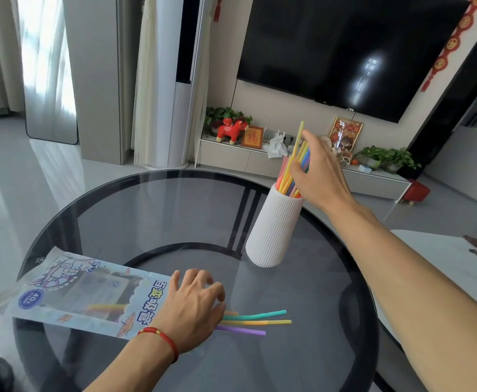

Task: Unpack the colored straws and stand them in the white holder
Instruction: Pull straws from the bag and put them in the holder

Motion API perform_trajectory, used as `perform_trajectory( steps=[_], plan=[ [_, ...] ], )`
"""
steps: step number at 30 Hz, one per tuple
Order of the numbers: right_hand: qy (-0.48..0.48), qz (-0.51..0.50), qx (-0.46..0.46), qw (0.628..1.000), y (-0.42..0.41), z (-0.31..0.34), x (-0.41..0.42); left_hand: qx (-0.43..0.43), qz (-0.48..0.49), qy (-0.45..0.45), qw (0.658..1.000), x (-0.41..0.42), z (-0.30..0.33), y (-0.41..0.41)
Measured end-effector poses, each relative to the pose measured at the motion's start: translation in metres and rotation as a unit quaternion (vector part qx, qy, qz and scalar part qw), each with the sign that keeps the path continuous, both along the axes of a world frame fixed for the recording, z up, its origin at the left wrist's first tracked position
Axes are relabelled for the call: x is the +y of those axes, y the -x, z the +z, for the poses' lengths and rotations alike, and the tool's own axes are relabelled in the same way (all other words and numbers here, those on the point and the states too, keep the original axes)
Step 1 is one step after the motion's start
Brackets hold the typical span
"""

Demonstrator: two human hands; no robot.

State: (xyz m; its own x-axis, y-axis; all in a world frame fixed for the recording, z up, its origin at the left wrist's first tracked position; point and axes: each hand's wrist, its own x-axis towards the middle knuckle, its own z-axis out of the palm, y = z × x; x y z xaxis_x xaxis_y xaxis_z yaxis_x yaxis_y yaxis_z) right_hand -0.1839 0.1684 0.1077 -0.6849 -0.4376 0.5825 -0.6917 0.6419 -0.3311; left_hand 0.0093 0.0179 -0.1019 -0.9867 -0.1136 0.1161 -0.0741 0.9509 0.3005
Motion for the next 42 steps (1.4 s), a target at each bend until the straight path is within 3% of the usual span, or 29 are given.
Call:
perform_trajectory(
  steps=[2,6,11,15,18,20,22,25,27,29,33,37,42],
  plan=[
    [0.028,0.019,0.008,0.999,0.000,0.000,-0.002,0.001,-0.002,0.004,1.000,0.000,0.001,-0.001],
    [-0.055,0.001,0.046,0.997,0.009,-0.001,-0.005,0.008,-0.001,0.006,1.000,-0.001,0.001,-0.001],
    [-0.070,-0.003,0.053,0.996,0.005,-0.012,-0.001,0.038,-0.005,0.003,0.999,-0.005,0.010,-0.005],
    [0.051,0.014,0.112,0.992,-0.003,-0.012,0.007,0.064,-0.025,0.043,0.997,-0.020,0.020,-0.014],
    [0.156,0.047,0.196,0.967,-0.030,-0.030,0.021,-0.041,-0.051,0.068,0.996,-0.036,0.020,-0.023],
    [0.102,0.090,0.140,0.981,-0.051,-0.060,0.032,-0.121,-0.070,0.073,0.988,-0.041,0.018,-0.027],
    [-0.043,0.097,-0.006,0.994,-0.065,-0.095,0.040,-0.140,-0.083,0.082,0.983,-0.040,0.017,-0.027],
    [-0.240,0.049,-0.159,0.956,-0.077,-0.141,0.057,-0.155,-0.094,0.080,0.980,-0.040,0.018,-0.028],
    [-0.275,0.042,-0.255,0.926,-0.080,-0.159,0.073,-0.174,-0.096,0.088,0.976,-0.043,0.019,-0.030],
    [-0.322,0.050,-0.290,0.900,-0.081,-0.172,0.087,-0.186,-0.098,0.093,0.973,-0.045,0.021,-0.032],
    [-0.267,0.071,-0.327,0.904,-0.080,-0.184,0.094,-0.132,-0.092,0.109,0.981,-0.042,0.027,-0.032],
    [-0.236,0.103,-0.297,0.920,-0.084,-0.194,0.078,-0.043,-0.078,0.142,0.986,-0.028,0.029,-0.030],
    [-0.126,0.119,-0.315,0.933,-0.086,-0.201,0.059,0.001,-0.064,0.167,0.984,-0.016,0.038,-0.025]
  ],
)
